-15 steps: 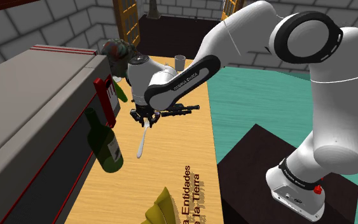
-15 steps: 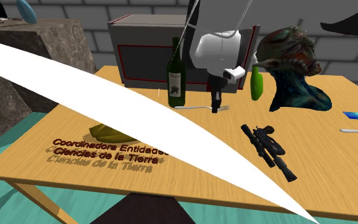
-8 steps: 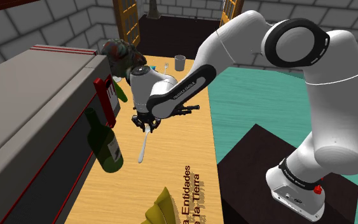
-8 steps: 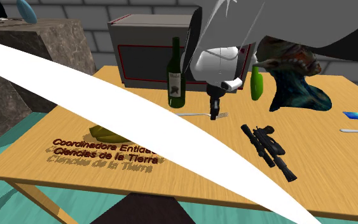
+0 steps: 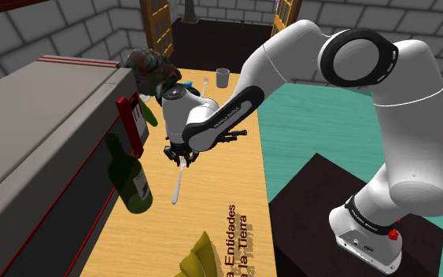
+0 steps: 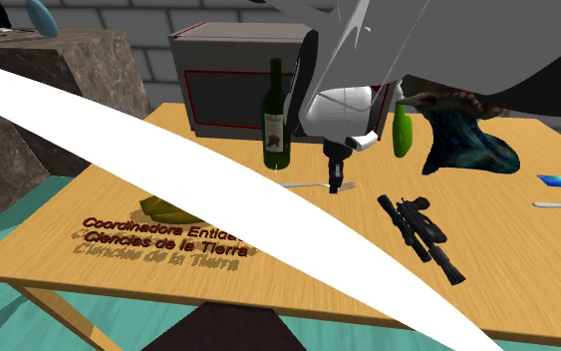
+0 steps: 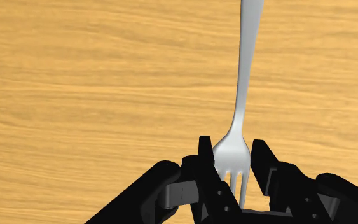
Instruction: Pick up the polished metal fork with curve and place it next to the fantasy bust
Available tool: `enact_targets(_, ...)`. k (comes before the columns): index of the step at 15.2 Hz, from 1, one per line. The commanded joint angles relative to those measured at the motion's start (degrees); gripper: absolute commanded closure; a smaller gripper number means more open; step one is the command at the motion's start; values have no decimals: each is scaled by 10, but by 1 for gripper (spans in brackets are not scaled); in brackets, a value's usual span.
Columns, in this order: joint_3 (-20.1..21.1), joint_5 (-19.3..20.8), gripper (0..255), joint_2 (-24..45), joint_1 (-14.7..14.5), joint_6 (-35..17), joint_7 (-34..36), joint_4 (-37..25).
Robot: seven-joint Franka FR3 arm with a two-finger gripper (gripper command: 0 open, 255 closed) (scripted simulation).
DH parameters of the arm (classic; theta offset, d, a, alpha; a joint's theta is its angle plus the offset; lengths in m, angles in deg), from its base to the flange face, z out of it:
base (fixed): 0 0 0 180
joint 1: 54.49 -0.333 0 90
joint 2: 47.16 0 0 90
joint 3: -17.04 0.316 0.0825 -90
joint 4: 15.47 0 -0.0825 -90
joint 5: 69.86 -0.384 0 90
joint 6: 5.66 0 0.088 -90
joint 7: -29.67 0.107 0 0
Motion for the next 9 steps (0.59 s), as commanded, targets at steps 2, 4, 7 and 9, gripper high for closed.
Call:
enact_targets(2, 0, 0, 255, 0, 0, 0, 0, 0)
enact_targets(4, 0, 0, 0, 0, 0, 0, 0, 0)
enact_targets(7, 0, 0, 0, 0, 0, 0, 0, 0)
enact_targets(9, 0, 0, 0, 0, 0, 0, 0, 0)
